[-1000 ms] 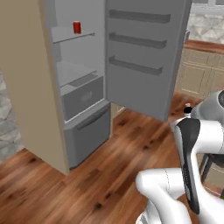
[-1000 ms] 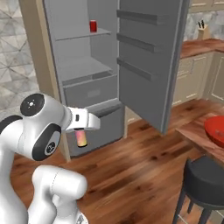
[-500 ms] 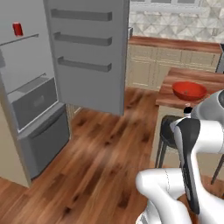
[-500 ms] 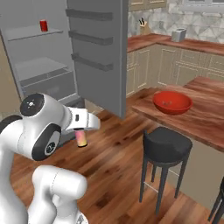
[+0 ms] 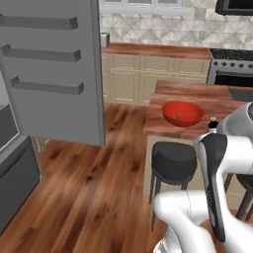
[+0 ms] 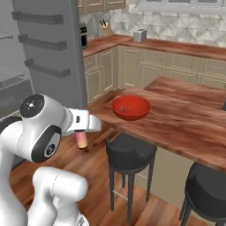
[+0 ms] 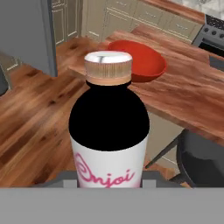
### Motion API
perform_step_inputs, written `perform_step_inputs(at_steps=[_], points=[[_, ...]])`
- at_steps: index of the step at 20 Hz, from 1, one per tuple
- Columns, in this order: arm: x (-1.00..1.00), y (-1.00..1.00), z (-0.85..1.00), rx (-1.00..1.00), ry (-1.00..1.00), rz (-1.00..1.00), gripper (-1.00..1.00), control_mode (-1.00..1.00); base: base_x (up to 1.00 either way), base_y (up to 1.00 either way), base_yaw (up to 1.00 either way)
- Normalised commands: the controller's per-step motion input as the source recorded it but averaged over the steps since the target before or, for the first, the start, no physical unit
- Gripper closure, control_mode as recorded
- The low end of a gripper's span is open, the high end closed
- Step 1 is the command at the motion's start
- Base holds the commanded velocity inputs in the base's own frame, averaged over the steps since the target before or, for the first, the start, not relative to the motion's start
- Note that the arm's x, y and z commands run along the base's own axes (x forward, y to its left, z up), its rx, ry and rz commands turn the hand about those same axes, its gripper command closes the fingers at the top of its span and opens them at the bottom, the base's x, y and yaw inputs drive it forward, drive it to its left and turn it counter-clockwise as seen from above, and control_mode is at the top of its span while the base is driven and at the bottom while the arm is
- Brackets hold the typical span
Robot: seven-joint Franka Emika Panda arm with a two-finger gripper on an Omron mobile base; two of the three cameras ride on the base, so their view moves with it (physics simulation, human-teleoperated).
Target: Open the fridge, grab two sodas, and place both sodas inside the bowl with ice on the dining counter.
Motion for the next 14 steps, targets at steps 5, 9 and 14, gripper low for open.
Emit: perform_step_inputs(at_steps=[5, 9, 14], points=[[0.0, 0.0, 0.0, 0.0, 0.0, 0.0, 1.0, 1.0, 0.65, -0.39, -0.36], [0.0, 0.0, 0.0, 0.0, 0.0, 0.0, 1.0, 1.0, 0.37, -0.04, -0.44], [0.0, 0.0, 0.0, 0.0, 0.0, 0.0, 1.0, 1.0, 0.41, 0.03, -0.44]])
